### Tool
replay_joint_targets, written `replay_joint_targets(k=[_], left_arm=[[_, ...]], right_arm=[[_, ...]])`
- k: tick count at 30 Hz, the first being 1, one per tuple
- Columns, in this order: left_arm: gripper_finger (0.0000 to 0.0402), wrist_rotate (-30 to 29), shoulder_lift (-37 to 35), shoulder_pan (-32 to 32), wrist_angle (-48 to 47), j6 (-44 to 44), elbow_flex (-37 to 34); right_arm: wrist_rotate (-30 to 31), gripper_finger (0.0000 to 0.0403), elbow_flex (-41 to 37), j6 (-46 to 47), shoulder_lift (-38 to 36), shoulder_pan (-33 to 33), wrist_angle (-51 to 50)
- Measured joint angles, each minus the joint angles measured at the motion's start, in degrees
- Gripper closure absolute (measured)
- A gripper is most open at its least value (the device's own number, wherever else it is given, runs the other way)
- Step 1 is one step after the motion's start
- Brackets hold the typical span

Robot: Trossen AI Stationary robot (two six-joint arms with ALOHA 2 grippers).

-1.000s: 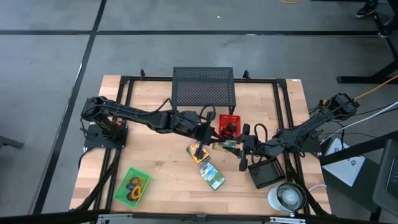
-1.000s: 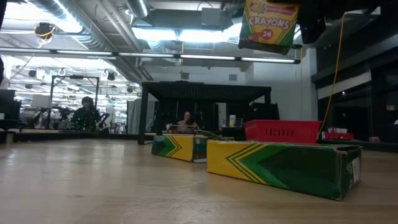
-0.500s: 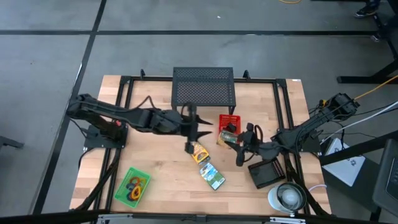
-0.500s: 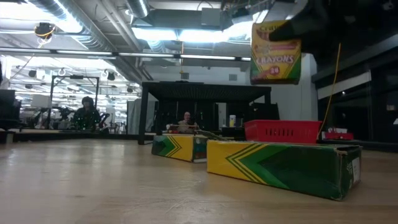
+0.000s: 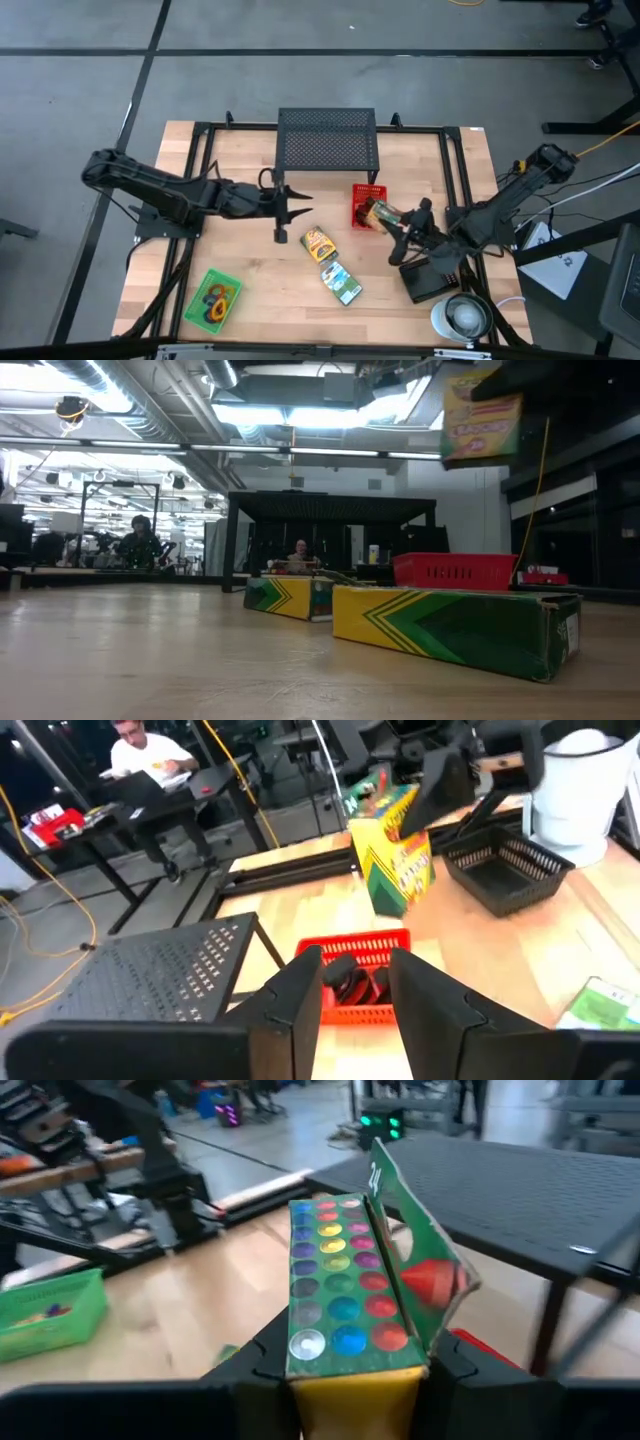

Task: Pick & Place Office Desk Supplies
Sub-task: Put the crayon box into the black bin

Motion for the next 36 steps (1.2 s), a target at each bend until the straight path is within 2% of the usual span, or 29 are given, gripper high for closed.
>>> replay_joint_targets(k=[5,8,13,16,19,26,32,36], left_arm=[[0.029,-0.02,-0.63,0.04,0.95,-0.44,-2.52],[0.029,0.0,-0.62,0.11,1.52,0.38,-2.56],[0.029,0.91,-0.61,0.63,5.45,1.48,-2.51],[0.029,3.47,-0.63,0.96,7.22,1.38,-2.49],[0.029,4.05,-0.63,1.3,7.51,0.21,-2.49],[0.029,5.04,-0.61,1.3,7.38,-2.43,-2.49],[0.029,5.97,-0.61,0.44,6.17,-3.11,-2.49],[0.029,5.96,-0.61,0.42,4.28,-4.47,-2.49]], right_arm=[[1.18,0.0291,7.21,18.74,0.05,2.44,-28.0],[-0.58,0.0291,8.35,24.09,0.07,2.15,-35.7],[-4.68,0.0291,8.38,19.11,0.14,2.3,-31.34],[-6.1,0.029,8.33,9.86,0.14,2.91,-25.29],[-10.51,0.0283,8.33,1.45,0.14,3.11,-19.59],[-15.7,0.0281,8.29,-8.49,0.14,3.09,-12.82],[-16.89,0.0283,8.26,-10.46,0.14,3.04,-11.87],[-17.18,0.0283,8.25,-2.47,0.14,3.08,-20.99]])
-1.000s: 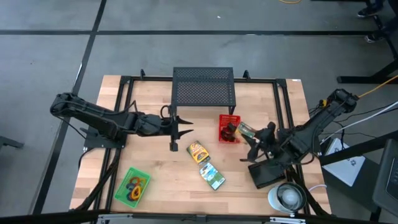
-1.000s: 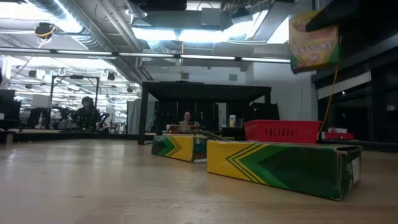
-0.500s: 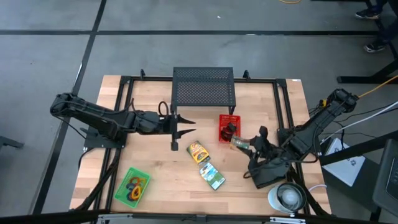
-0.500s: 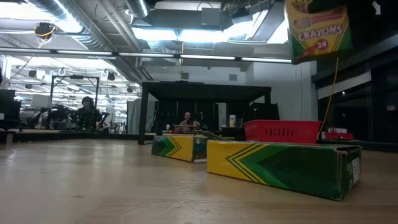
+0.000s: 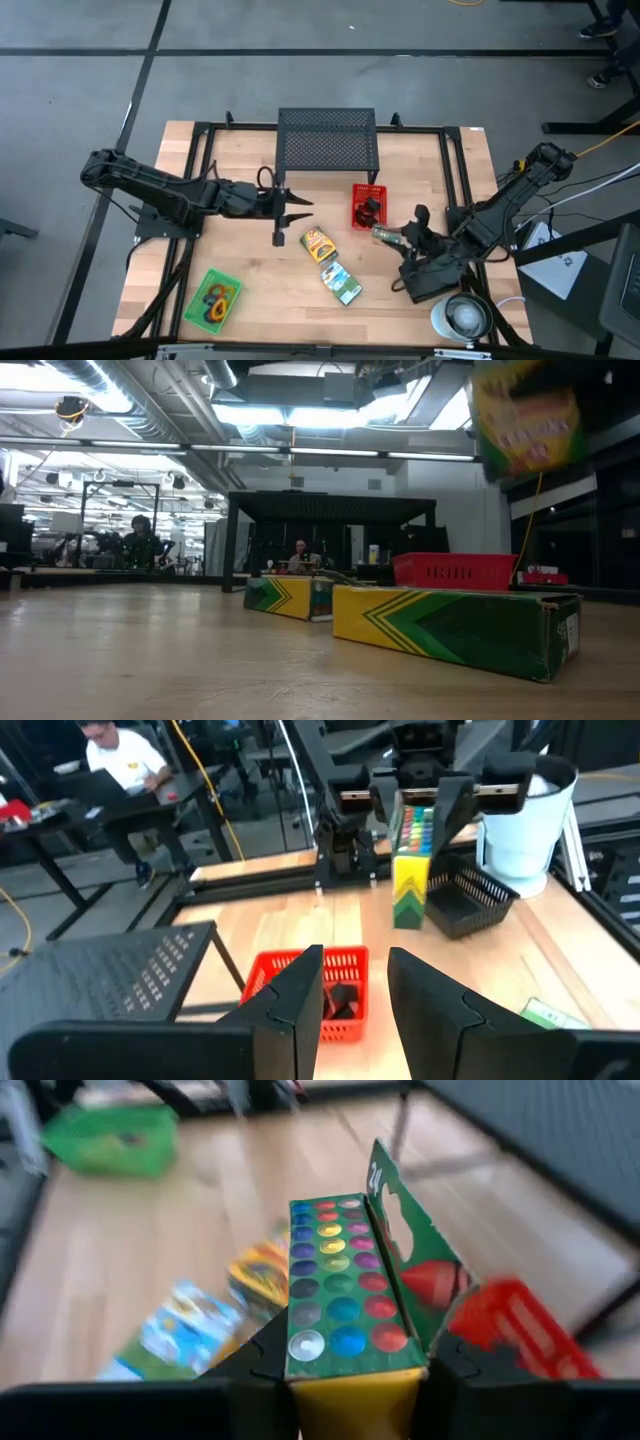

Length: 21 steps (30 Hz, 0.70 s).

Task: Pick & Place Office Desk Supplies
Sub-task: Put the crayon box into the black bin

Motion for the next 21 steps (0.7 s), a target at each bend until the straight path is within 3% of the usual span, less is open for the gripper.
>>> replay_joint_targets(k=[5,13,21], left_arm=[[0.029,-0.01,0.02,0.02,-2.24,-0.17,0.0],[0.029,0.01,0.02,0.02,-2.54,-0.08,0.0],[0.029,0.11,0.02,0.01,-2.54,0.14,0.0]], right_arm=[[-7.74,0.0287,-0.05,13.93,0.0,0.04,-10.16],[-17.82,0.0285,-0.05,18.88,0.0,1.68,-13.05],[-21.34,0.0286,-0.05,26.64,0.0,3.96,-18.26]])
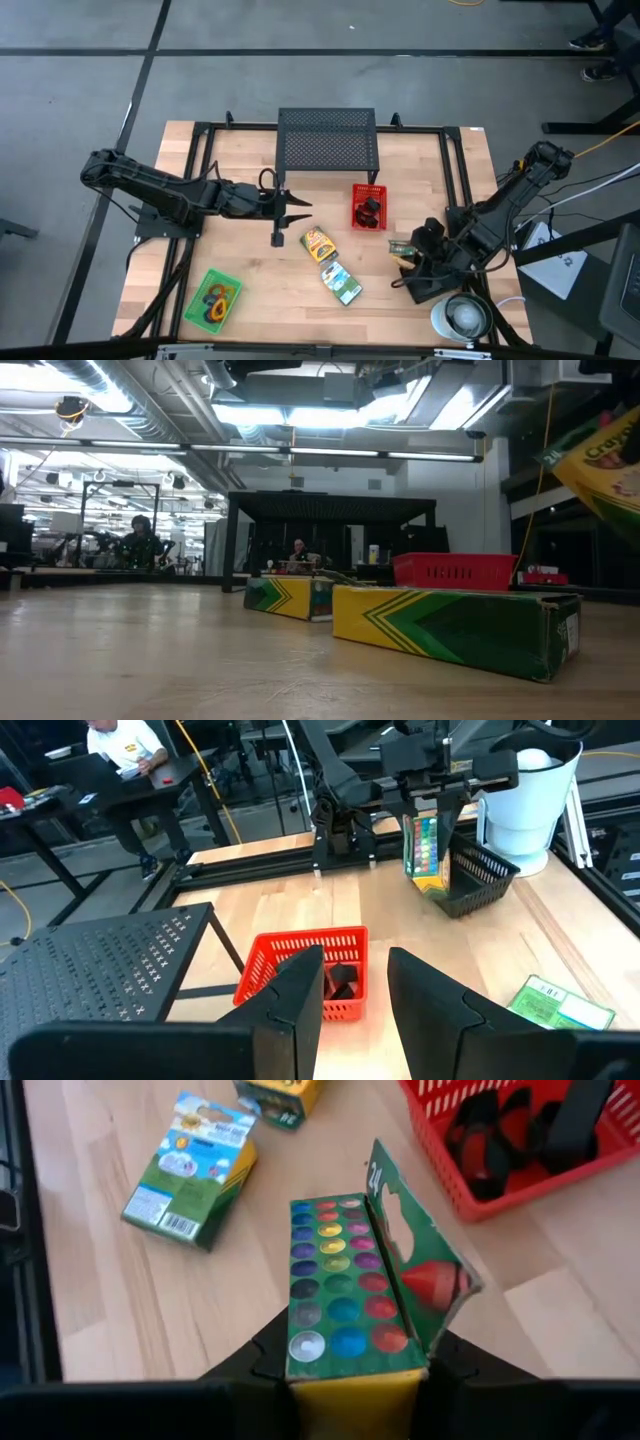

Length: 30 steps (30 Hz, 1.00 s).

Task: Pick & Place Office Desk Supplies
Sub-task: Put the crayon box into the black bin

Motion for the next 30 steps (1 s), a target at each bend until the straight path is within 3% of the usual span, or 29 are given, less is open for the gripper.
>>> replay_joint_targets(k=[16,23,30], left_arm=[[0.029,1.53,0.0,0.66,0.13,1.36,0.0],[0.029,1.54,0.0,0.64,0.11,1.51,0.0],[0.029,2.44,0.0,0.44,-0.16,1.49,0.0]], right_arm=[[0.42,0.0287,3.17,-0.75,-1.81,1.27,-4.44],[-6.47,0.0287,7.07,2.43,-1.79,1.32,-9.1],[-8.34,0.0287,2.36,10.51,-0.19,4.19,-7.95]])
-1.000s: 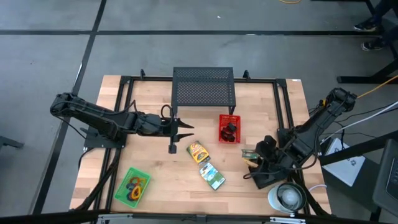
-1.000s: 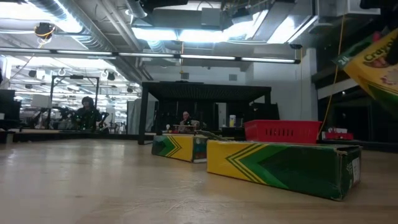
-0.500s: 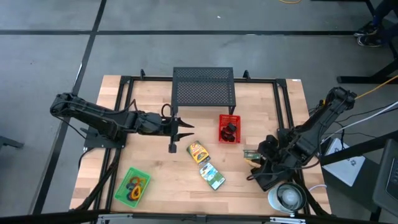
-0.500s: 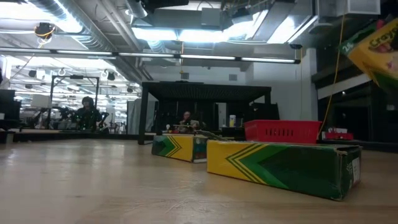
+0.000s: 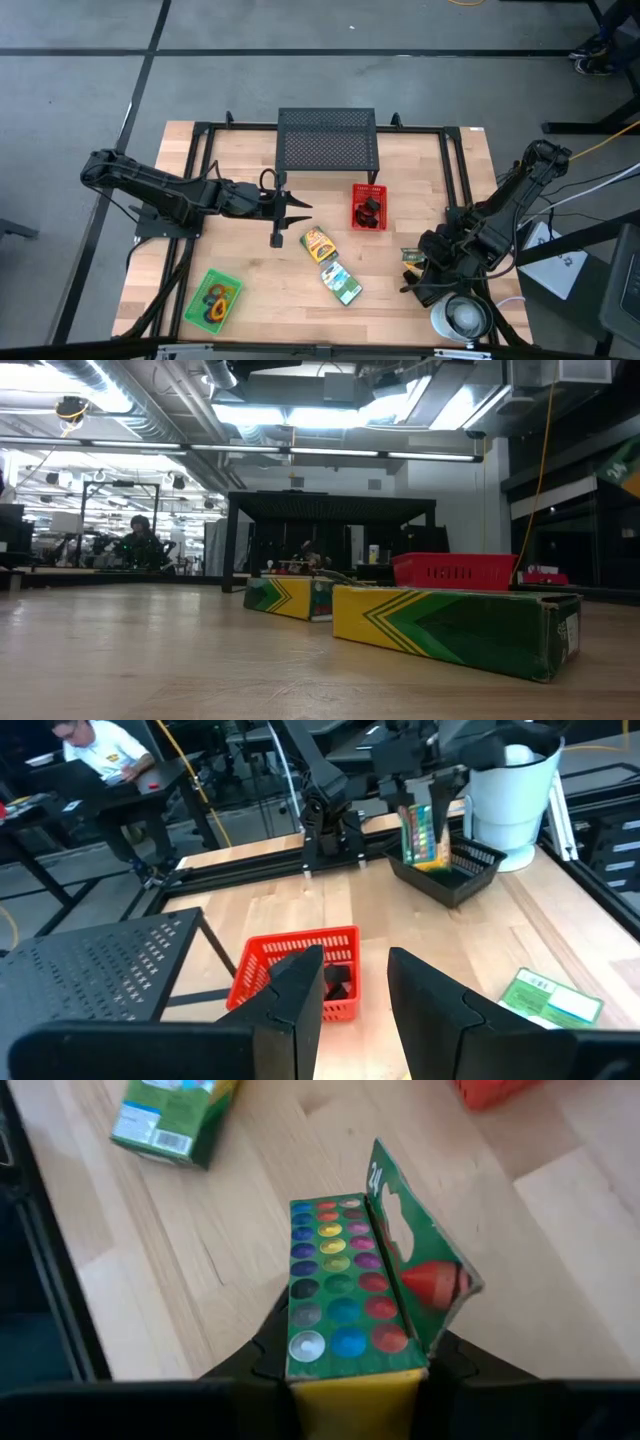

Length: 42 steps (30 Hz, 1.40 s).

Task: Pick & Place Office Desk Supplies
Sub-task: Put the crayon box into the black bin

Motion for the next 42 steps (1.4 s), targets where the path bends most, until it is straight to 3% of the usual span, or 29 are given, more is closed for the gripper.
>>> replay_joint_targets(k=[11,28,37,42], left_arm=[[0.029,0.62,0.0,0.0,-0.12,-0.07,0.0],[0.029,0.6,0.0,0.0,-0.06,-0.23,0.0],[0.029,0.62,0.0,0.0,-0.06,-0.23,0.0],[0.029,0.62,0.0,0.04,-0.06,-0.52,0.0]], right_arm=[[4.51,0.0287,-7.32,2.33,0.19,2.2,12.0],[16.11,0.0287,-7.4,-11.23,0.2,-0.9,20.37],[20.14,0.0287,-7.4,-21.97,0.21,-5.54,25.97],[19.28,0.0287,-5.42,-28.69,-0.03,-6.96,28.02]])
